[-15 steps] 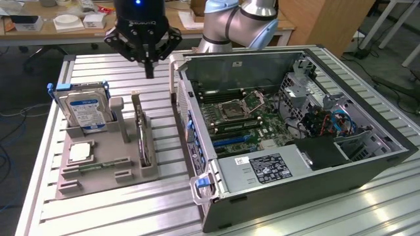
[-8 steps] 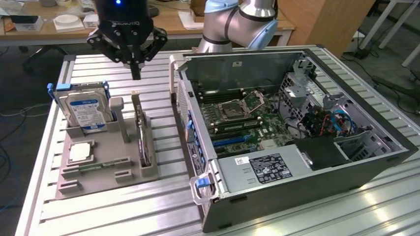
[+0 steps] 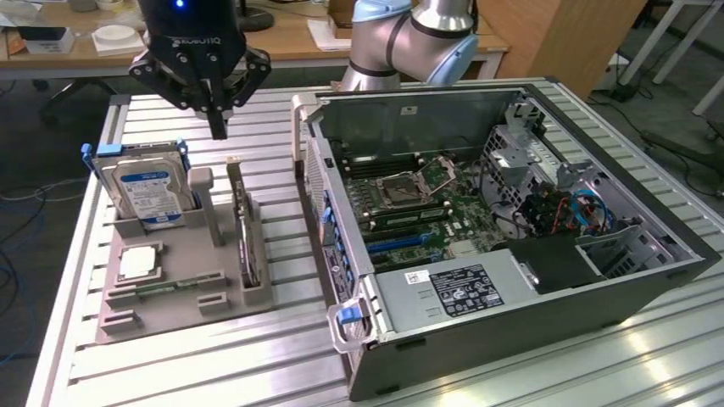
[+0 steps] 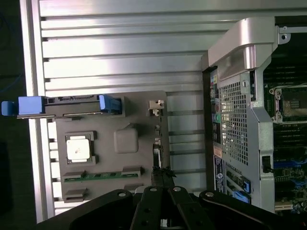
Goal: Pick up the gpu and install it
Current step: 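Reach for the gpu, then pick up the gpu and move the gpu toward the slot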
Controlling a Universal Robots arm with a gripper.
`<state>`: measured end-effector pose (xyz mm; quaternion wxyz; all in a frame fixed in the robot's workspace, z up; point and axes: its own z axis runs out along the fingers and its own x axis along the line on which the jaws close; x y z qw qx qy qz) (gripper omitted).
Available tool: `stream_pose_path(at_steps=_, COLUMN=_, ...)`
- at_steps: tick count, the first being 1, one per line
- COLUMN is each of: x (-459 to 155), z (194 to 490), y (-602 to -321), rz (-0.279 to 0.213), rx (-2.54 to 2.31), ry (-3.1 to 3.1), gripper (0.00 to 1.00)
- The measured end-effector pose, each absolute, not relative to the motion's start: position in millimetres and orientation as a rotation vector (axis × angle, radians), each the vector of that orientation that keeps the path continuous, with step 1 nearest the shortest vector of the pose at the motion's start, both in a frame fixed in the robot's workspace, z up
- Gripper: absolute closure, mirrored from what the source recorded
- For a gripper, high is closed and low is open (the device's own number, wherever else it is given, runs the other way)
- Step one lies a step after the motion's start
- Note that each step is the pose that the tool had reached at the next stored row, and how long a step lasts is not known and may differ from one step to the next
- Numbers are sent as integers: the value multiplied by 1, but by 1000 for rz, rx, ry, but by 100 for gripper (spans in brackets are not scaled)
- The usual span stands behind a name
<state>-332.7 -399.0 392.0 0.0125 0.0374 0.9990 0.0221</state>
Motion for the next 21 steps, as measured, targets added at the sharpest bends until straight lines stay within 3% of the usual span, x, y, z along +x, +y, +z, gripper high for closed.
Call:
stream_pose_path(at_steps=14, x=-333, z=392, y=-399, rz=69, rx=117, ry=3114, gripper=89)
stream_pose_path(at_steps=17, x=-333, z=392, y=-399, rz=69, rx=117, ry=3114, gripper=71)
stream_pose_path(at_steps=21, x=-333, z=392, y=-399, rz=69, rx=114, ry=3114, gripper=65)
